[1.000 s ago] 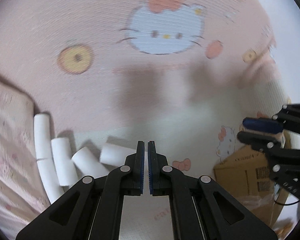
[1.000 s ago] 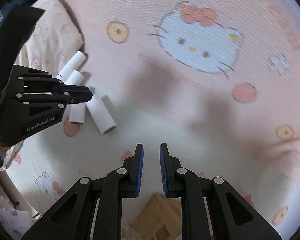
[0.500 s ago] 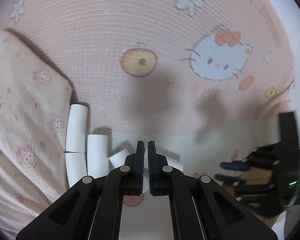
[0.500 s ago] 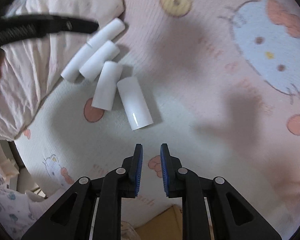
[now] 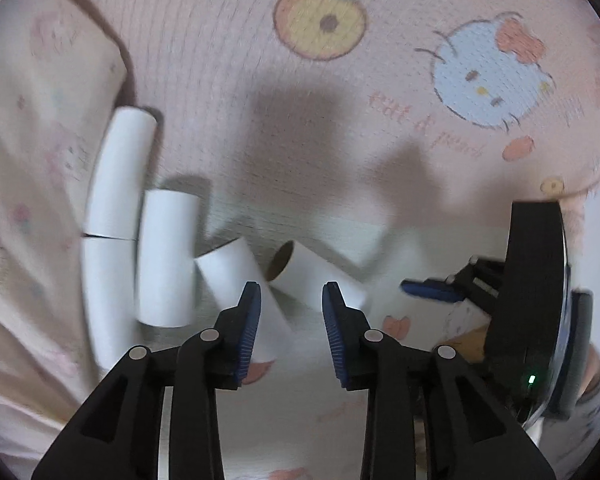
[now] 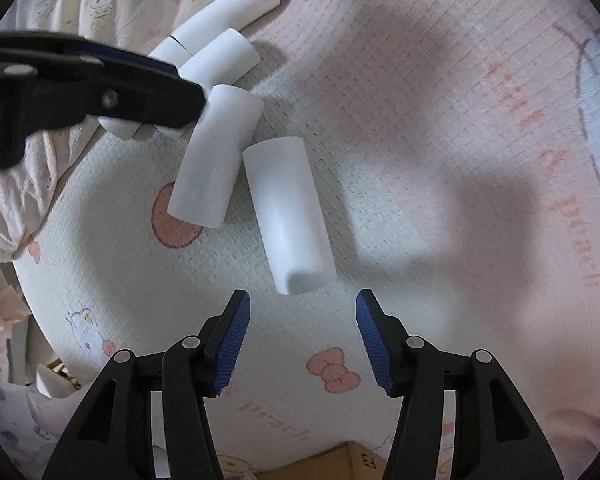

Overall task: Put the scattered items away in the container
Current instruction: 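Lower the open left tool around a white tube lying on the sheet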

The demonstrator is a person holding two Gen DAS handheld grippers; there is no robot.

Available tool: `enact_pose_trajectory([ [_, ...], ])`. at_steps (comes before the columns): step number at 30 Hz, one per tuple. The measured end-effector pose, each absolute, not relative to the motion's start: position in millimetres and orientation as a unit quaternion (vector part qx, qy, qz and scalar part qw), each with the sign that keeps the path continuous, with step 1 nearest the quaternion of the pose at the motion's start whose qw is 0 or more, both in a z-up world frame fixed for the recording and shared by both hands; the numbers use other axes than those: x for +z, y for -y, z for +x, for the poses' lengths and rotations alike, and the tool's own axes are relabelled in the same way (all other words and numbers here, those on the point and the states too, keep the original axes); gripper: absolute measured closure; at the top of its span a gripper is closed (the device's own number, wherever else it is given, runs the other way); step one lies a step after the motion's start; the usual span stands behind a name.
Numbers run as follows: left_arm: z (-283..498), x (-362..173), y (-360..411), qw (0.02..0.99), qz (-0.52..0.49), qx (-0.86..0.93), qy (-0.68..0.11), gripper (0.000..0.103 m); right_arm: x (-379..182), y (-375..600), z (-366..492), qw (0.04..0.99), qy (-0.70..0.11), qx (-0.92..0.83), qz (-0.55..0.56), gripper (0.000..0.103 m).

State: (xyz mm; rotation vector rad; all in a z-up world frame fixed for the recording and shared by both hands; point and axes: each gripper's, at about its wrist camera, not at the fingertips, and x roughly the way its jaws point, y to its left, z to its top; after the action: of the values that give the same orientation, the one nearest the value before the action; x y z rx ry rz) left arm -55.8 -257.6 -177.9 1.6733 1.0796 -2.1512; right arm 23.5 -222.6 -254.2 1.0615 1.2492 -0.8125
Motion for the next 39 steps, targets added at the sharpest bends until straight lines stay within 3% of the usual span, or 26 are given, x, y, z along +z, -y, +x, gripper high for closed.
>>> enact_pose_trajectory([
  [10, -80.0, -227.9, 240.6, 0.115, 0.589, -0.650, -0.466, 0.066, -279.9, 227.9, 4.2, 0.593, -0.512, -0.349, 0.514, 0.050],
  [19, -73.3, -232.6, 240.9, 0.129, 0.562, -0.629, -0.520, 0.049, -291.1, 229.3, -7.7, 0.604, -0.459, -0.337, 0.557, 0.050],
  [27, -62.1, -246.4, 247.7, 0.177, 0.555, -0.603, -0.545, 0.048, -306.8, 226.1, -1.0, 0.599, -0.445, -0.321, 0.583, 0.050],
  [39, -79.2, -264.0, 240.6, 0.164, 0.557, -0.597, -0.553, 0.048, -303.3, 229.4, 10.6, 0.617, -0.433, -0.345, 0.559, 0.051],
])
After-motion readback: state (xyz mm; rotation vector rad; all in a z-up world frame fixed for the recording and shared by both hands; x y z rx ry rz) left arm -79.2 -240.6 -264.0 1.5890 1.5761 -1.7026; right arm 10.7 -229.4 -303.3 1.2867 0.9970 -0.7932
